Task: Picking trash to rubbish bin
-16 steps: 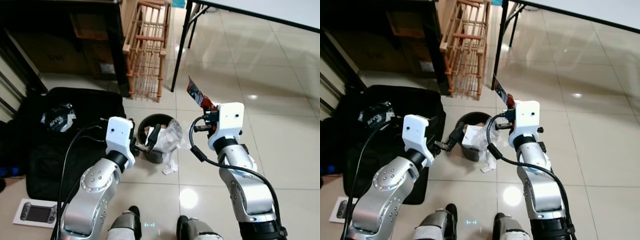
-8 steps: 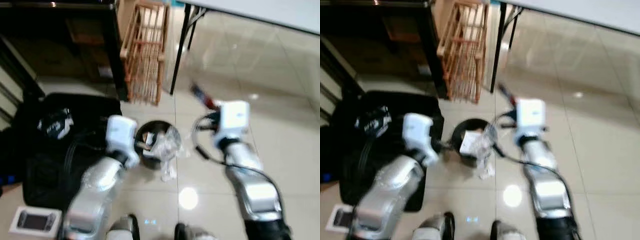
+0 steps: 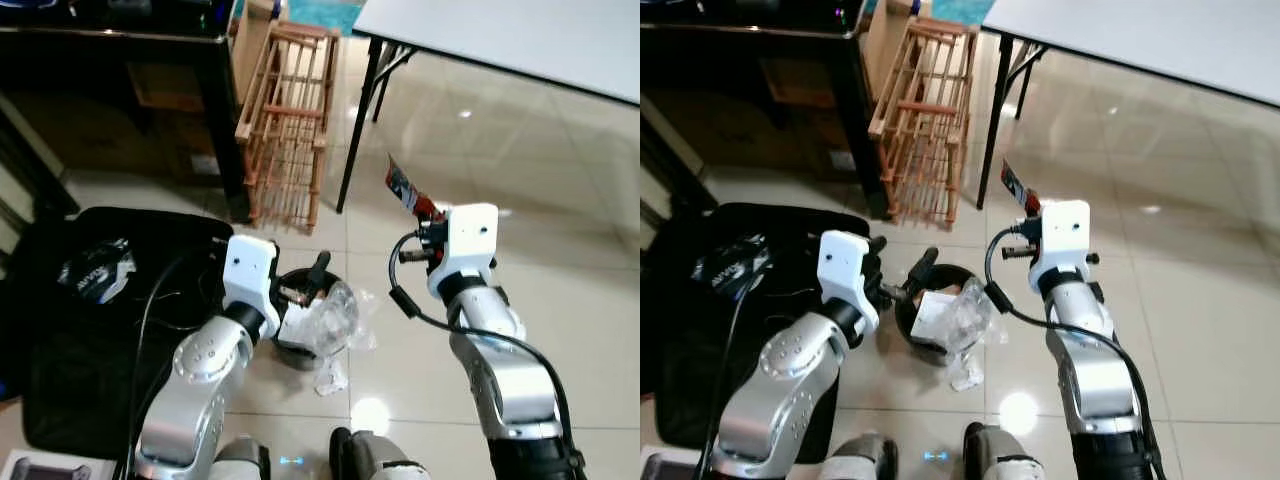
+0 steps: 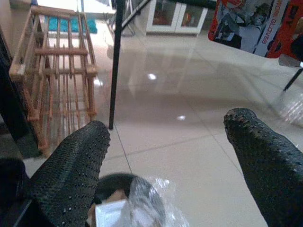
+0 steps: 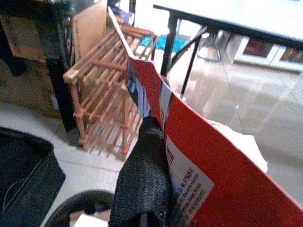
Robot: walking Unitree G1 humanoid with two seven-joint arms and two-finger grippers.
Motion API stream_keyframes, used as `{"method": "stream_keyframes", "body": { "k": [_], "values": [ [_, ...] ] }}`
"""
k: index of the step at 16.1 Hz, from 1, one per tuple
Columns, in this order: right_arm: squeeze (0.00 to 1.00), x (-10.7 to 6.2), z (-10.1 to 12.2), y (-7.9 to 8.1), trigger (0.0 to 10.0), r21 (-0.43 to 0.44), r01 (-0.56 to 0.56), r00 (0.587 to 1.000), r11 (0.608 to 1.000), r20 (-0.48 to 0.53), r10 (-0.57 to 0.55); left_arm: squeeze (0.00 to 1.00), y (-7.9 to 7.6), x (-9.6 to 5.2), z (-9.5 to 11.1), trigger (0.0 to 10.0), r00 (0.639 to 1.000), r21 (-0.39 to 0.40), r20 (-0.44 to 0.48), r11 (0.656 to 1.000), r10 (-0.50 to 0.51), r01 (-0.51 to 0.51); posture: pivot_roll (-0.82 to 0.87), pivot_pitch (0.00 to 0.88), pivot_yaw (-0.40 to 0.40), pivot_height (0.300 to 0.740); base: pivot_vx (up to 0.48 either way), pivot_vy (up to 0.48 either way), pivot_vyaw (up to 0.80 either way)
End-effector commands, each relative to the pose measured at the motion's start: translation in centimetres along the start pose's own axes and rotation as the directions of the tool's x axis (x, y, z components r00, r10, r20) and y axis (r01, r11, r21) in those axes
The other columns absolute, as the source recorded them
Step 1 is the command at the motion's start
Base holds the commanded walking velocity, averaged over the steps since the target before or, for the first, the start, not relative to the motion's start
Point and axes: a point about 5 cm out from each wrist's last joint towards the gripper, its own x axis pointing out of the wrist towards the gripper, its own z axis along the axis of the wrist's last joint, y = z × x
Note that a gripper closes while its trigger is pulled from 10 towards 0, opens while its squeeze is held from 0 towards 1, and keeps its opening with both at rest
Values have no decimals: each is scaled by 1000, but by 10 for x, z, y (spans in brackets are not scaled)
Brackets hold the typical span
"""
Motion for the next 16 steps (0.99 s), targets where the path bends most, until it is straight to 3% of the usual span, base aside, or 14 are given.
{"method": "stream_keyframes", "body": {
  "k": [1,6,12,16],
  "values": [
    [0,-1,-3,2,10000,8,-7,1000,1000,-10,7,0,4,-4,-6,10000,999,1,-22,1000,24,-24,73,238,-66,740,0,0,0],
    [0,-1,-5,4,10000,11,-13,1000,1000,-16,13,0,2,-6,-8,10000,999,2,-31,1000,13,-13,76,242,-58,740,0,0,0],
    [0,-6,-16,7,10000,80,36,997,996,-76,-30,0,0,-17,-20,10000,996,-4,-90,1000,-8,8,76,300,-39,740,0,0,0],
    [0,-11,-36,-7,10000,118,137,978,983,-173,-115,0,0,-49,-41,10000,983,-22,-183,999,-34,31,103,384,-24,740,0,0,0]
  ]
}}
